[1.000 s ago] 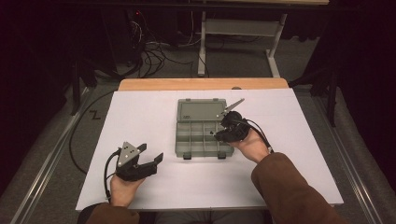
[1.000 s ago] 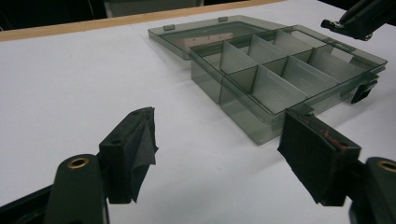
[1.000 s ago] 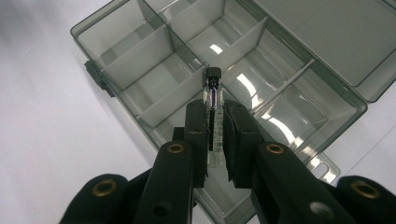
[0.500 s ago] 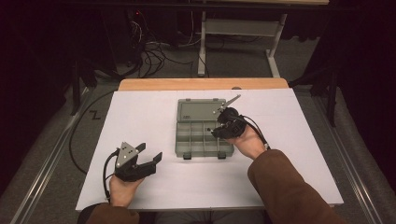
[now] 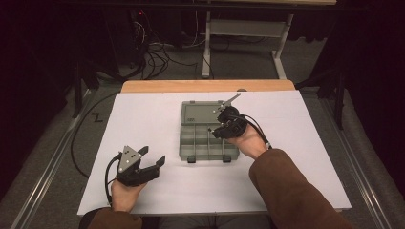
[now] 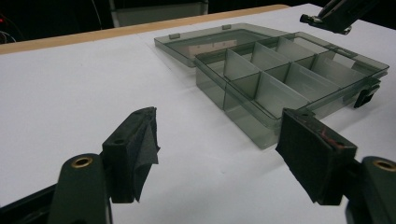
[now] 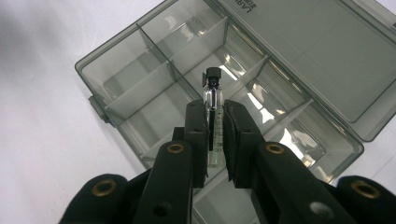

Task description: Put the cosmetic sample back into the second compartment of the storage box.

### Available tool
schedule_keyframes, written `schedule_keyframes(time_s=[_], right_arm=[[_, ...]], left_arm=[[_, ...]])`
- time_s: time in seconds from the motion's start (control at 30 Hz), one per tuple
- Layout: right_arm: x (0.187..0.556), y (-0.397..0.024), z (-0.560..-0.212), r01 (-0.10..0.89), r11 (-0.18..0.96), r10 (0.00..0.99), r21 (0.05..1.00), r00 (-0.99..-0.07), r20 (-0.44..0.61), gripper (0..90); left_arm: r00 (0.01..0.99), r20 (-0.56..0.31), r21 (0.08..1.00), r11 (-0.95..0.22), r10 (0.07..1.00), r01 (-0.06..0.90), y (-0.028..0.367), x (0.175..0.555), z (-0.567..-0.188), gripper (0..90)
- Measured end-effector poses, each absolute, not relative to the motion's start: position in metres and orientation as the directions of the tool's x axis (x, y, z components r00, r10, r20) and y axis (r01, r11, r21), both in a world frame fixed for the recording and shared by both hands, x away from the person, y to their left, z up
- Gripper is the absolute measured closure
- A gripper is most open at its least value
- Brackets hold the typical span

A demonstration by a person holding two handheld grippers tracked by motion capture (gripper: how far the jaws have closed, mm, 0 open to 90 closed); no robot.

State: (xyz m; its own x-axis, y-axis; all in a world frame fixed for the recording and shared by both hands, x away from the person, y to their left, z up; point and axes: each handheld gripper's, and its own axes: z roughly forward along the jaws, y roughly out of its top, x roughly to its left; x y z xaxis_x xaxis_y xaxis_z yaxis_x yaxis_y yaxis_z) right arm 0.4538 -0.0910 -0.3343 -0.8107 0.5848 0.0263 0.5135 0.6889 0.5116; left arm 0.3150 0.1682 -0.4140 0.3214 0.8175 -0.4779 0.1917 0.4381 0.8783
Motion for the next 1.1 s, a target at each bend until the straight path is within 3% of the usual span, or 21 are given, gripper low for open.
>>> schedule_keyframes(time_s=[1.1], right_arm=[[0.471,-0.058,-0.351,0.527,0.715,0.59,0.459,-0.808,0.008,82.0]], left_arm=[[0.334,-0.463,0.886,0.42,0.821,0.194,0.167,0.313,-0.414,28.8]])
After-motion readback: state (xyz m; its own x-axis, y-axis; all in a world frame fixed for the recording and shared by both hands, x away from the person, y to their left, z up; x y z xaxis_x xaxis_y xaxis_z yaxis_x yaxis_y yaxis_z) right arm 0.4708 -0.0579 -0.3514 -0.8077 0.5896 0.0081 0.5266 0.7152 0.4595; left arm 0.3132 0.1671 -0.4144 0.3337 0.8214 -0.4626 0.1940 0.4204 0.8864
